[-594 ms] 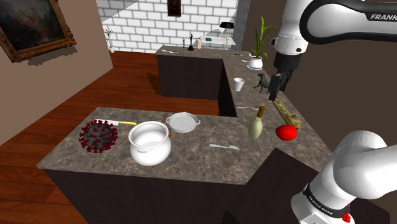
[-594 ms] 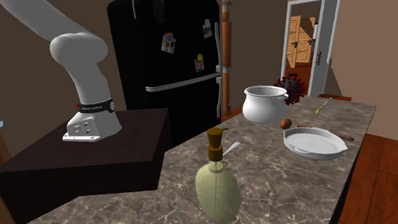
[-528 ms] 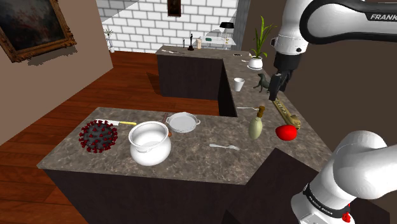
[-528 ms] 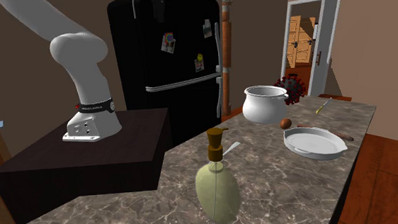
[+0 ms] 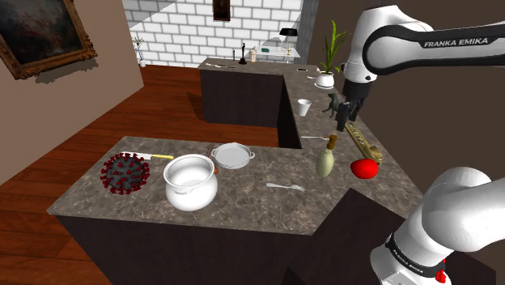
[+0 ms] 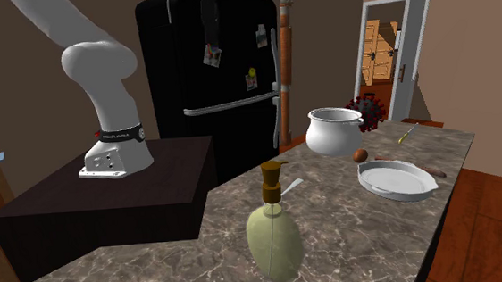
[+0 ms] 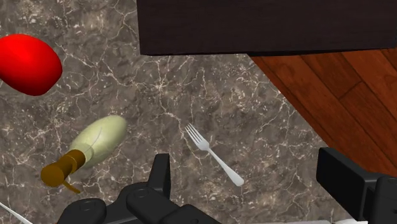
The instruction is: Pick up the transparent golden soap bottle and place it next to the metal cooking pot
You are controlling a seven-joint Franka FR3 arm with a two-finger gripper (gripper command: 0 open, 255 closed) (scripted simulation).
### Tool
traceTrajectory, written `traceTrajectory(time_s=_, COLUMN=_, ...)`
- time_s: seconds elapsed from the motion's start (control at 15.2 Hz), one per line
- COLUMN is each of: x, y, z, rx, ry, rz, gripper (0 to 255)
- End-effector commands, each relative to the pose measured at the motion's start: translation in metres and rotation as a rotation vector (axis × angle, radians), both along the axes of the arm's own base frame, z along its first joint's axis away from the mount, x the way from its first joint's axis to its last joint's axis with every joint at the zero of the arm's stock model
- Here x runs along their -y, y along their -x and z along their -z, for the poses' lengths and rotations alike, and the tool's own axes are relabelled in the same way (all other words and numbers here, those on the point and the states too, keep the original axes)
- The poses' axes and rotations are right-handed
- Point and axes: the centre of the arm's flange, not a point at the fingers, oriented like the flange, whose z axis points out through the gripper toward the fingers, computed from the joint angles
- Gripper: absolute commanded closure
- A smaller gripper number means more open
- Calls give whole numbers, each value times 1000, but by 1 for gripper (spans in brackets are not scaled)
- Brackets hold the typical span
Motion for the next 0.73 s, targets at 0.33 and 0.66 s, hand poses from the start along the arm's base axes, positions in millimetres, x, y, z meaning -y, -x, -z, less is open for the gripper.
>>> traceTrajectory(time_s=0.33, x=71, y=-28, z=53, rx=16, ry=-11, rz=27, gripper=0)
traceTrajectory(time_s=0.66, x=122, y=-48, z=91, rx=26, ry=-19, rz=46, gripper=0)
